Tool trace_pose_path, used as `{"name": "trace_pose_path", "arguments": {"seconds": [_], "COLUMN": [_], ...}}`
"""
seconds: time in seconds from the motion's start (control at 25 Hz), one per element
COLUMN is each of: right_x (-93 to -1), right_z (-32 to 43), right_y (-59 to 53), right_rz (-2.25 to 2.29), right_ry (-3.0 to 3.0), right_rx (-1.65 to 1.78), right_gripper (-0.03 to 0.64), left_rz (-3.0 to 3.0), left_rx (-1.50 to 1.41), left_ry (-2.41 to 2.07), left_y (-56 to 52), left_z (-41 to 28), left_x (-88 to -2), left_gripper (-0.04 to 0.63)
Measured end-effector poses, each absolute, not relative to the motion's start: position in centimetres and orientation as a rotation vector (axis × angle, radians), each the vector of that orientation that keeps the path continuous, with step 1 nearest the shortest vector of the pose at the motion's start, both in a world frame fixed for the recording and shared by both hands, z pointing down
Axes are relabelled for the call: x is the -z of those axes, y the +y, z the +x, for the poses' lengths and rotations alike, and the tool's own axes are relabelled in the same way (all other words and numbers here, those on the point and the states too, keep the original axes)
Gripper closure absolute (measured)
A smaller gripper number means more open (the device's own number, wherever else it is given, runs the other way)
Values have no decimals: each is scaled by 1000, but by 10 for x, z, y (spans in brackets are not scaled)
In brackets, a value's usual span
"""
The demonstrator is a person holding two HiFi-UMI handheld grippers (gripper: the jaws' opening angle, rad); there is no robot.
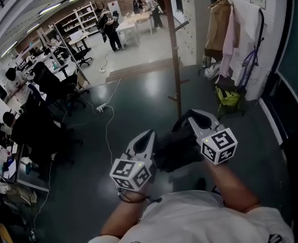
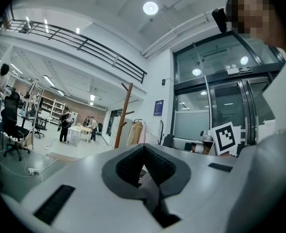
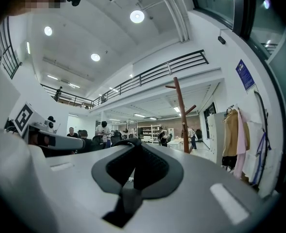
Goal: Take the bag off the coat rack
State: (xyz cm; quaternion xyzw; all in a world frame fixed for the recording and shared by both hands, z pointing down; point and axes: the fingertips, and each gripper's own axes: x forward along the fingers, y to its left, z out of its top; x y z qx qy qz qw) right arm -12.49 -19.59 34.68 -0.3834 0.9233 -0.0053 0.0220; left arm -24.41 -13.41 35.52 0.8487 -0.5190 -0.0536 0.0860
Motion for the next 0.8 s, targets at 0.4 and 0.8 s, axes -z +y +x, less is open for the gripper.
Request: {"name": "trace_pose_path", "arguments": {"seconds": [0.4, 0.8], "right_x": [-347, -347], "right_z": [-110, -57], "right_y": [-133, -65], "right_rz": [-1225, -1206], "right_ry": [2842, 2858], "right_rx": [50, 12], "right_gripper": [591, 591], "left_rz": [2574, 2567], "left_rx": [193, 172], "left_ry": [-1553, -1607], "left_y": [-96, -37], "left_z": [-228, -172], "left_x": [-345, -352], "left_gripper": [589, 589]}}
